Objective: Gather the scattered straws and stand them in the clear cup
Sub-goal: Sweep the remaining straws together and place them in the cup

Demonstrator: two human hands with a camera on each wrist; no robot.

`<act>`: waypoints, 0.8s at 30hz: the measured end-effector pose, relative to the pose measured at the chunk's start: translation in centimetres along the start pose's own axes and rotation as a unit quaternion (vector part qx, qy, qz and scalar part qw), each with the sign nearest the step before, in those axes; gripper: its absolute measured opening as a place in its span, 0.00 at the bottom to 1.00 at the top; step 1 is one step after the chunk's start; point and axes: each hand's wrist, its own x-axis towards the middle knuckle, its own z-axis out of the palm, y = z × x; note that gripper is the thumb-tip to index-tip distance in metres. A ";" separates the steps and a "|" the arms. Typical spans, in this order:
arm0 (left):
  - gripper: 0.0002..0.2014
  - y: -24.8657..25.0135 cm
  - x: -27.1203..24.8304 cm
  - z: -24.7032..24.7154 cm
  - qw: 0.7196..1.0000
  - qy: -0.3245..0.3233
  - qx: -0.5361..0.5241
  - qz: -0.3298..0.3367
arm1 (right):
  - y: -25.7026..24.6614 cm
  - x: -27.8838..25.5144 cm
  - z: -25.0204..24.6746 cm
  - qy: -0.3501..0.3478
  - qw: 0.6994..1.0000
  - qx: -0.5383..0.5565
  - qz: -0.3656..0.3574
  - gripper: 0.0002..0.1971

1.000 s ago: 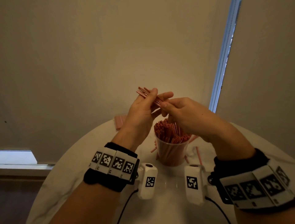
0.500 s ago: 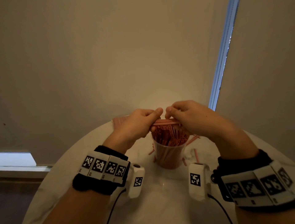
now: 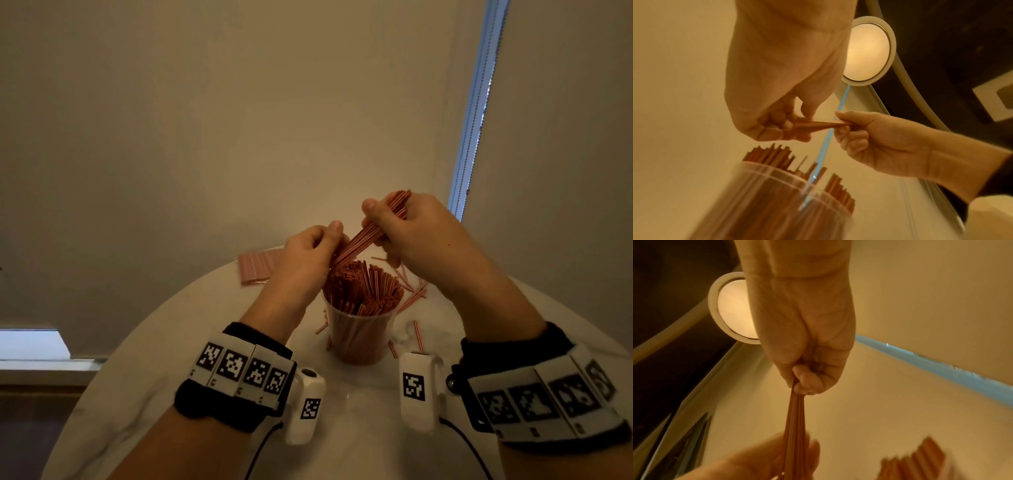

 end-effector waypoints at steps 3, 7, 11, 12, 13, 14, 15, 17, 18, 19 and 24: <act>0.20 -0.1 0.2 -1.0 0.998 0.003 0.063 0.022 | 0.5 0.2 -1.5 0.065 0.995 -0.080 -0.005 0.20; 0.53 -1.2 0.2 -1.5 0.971 -0.186 0.118 -0.094 | 1.6 0.4 -1.0 -0.001 0.980 -0.194 0.033 0.20; 0.62 -2.3 0.0 -1.0 0.946 -0.274 0.135 -0.112 | 3.0 0.2 1.3 -0.173 0.946 -0.260 0.084 0.13; 0.60 -2.4 0.1 -1.0 0.947 -0.269 0.136 -0.111 | 3.1 0.3 1.5 -0.169 0.952 -0.240 0.086 0.10; 0.59 -2.4 0.1 -0.9 0.949 -0.263 0.139 -0.109 | 3.2 0.4 1.4 -0.143 0.963 -0.210 0.086 0.08; 0.57 -2.3 0.0 -0.8 0.950 -0.257 0.142 -0.106 | 3.2 0.6 1.3 -0.110 0.974 -0.179 0.080 0.06; 0.56 -2.3 0.0 -0.8 0.951 -0.252 0.146 -0.103 | 3.1 0.7 1.1 -0.084 0.981 -0.159 0.072 0.05; 0.54 -2.1 -0.1 -0.7 0.953 -0.243 0.150 -0.101 | 3.2 0.8 1.0 -0.093 0.978 -0.171 0.071 0.05; 0.53 -2.1 -0.2 -0.7 0.954 -0.240 0.151 -0.100 | 3.2 0.7 1.2 -0.126 0.967 -0.209 0.077 0.04; 0.53 -2.1 -0.2 -0.7 0.953 -0.240 0.154 -0.099 | 3.3 0.6 1.6 -0.162 0.950 -0.253 0.083 0.03; 0.53 -2.0 -0.2 -0.8 0.951 -0.243 0.160 -0.102 | 3.1 0.5 1.7 -0.162 0.950 -0.255 0.074 0.11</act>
